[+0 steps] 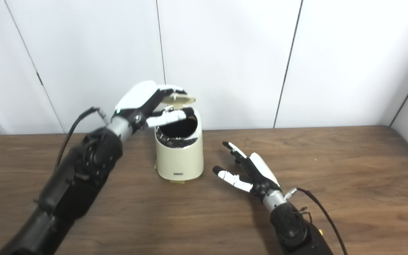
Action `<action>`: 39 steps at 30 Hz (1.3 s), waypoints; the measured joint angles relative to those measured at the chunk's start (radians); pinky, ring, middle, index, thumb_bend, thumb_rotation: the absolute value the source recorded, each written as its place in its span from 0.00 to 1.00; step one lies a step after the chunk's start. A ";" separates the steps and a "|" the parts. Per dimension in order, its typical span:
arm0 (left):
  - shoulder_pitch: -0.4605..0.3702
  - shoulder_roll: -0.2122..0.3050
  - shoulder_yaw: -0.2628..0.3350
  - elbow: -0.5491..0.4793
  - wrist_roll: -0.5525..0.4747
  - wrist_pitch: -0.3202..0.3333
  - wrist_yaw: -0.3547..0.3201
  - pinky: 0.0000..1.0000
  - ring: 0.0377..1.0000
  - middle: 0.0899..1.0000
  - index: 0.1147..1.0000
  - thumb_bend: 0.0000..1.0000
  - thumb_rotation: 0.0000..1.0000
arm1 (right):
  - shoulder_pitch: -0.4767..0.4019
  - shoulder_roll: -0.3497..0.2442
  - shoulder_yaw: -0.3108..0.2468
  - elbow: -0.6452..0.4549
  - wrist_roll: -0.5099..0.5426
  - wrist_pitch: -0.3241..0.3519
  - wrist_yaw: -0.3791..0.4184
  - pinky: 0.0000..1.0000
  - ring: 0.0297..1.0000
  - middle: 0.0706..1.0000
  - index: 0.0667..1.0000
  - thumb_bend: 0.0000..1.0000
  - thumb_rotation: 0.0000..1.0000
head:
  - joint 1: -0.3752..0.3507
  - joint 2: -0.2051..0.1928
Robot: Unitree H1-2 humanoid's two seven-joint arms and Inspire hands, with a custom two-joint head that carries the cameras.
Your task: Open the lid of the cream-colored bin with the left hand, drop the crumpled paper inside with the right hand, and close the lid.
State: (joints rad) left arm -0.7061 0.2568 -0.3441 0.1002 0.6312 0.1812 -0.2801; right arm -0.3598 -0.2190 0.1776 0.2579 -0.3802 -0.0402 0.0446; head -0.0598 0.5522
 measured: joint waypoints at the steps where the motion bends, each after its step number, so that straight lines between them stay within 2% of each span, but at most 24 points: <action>1: 0.012 -0.001 -0.001 0.000 -0.002 -0.003 0.000 0.96 0.93 0.87 0.82 0.76 1.00 | 0.000 0.000 0.000 0.000 0.000 0.000 0.000 0.85 0.92 0.95 0.93 0.41 0.75 | 0.000 0.000; 5: 0.039 0.001 -0.008 -0.015 0.025 -0.010 0.008 0.92 0.91 0.85 0.81 0.79 1.00 | -0.001 0.000 -0.001 0.006 0.001 -0.007 -0.001 0.85 0.92 0.94 0.93 0.41 0.75 | 0.002 0.000; 11: 0.087 0.006 -0.018 -0.075 0.080 -0.011 0.011 0.90 0.90 0.83 0.81 0.75 1.00 | -0.001 0.000 -0.001 0.002 0.001 -0.005 -0.001 0.86 0.92 0.95 0.93 0.41 0.75 | 0.002 0.003; 13: 0.109 0.006 -0.016 -0.076 0.085 -0.023 0.034 0.89 0.89 0.82 0.80 0.75 1.00 | -0.001 0.000 -0.001 -0.001 0.001 -0.004 -0.001 0.86 0.92 0.95 0.93 0.41 0.75 | 0.002 0.005; 21: 0.141 0.005 0.000 -0.076 0.080 -0.057 0.062 0.94 0.90 0.84 0.80 0.73 1.00 | -0.001 -0.004 -0.001 -0.006 0.001 0.001 0.002 0.86 0.92 0.95 0.93 0.41 0.74 | 0.003 0.008; 32: 0.149 0.007 0.000 -0.076 0.084 -0.082 0.066 0.95 0.91 0.85 0.81 0.70 1.00 | -0.001 -0.004 -0.001 -0.005 0.000 0.000 0.001 0.86 0.92 0.95 0.93 0.42 0.74 | 0.003 0.008; 39: 0.154 0.013 -0.016 -0.083 0.128 -0.093 0.074 0.95 0.90 0.84 0.81 0.68 1.00 | -0.001 -0.004 -0.001 -0.005 -0.001 0.000 0.001 0.86 0.92 0.95 0.93 0.41 0.74 | 0.005 0.005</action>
State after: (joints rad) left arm -0.5522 0.2701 -0.3602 0.0176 0.7596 0.0882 -0.2062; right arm -0.3609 -0.2228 0.1767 0.2530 -0.3809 -0.0402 0.0461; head -0.0552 0.5568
